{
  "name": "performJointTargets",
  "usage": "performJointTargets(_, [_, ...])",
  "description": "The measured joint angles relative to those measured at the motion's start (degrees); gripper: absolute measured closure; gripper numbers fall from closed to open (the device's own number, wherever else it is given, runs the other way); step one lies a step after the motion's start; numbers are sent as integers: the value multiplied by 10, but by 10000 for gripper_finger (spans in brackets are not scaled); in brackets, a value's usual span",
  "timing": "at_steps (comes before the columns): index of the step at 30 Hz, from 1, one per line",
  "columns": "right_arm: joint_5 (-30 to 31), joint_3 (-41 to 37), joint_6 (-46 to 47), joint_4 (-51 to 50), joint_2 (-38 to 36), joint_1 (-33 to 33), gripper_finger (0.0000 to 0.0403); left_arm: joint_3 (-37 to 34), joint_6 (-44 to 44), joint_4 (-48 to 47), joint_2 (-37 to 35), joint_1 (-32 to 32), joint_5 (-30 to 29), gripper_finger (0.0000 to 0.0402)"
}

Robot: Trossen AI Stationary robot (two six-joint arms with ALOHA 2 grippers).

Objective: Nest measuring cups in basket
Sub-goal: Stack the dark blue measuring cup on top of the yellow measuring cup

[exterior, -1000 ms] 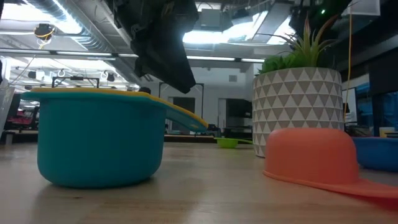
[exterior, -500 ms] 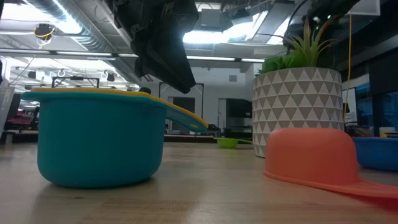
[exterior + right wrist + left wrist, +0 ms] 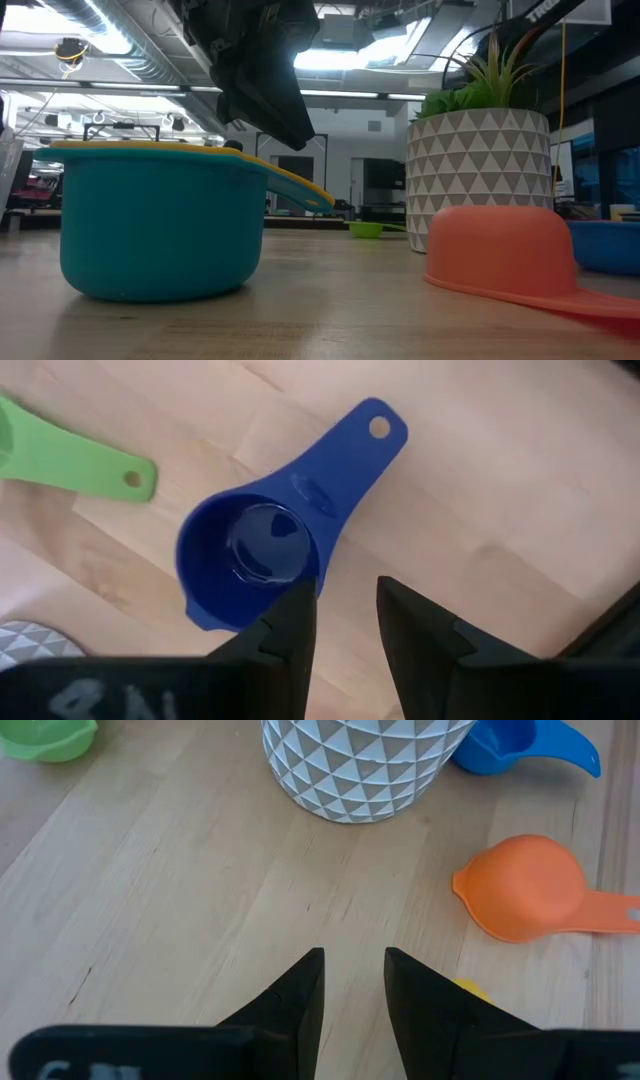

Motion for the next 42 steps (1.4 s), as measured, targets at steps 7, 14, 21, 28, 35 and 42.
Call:
performJointTargets(7, [0,0,0,0,44,0,291,0,0,0,0,0,0,302])
performJointTargets(14, [-14,0,-2,1,80,0,291,0,0,0,0,0,0,302])
performJointTargets(21, [-14,0,-2,7,105,0,291,0,0,0,0,0,0,302])
performJointTargets(28, [-14,0,-2,12,117,0,291,0,0,0,0,0,0,302])
performJointTargets(35, [-14,0,-2,12,117,0,291,0,0,0,0,0,0,302])
performJointTargets(42, [-15,0,-2,12,117,0,291,0,0,0,0,0,0,302])
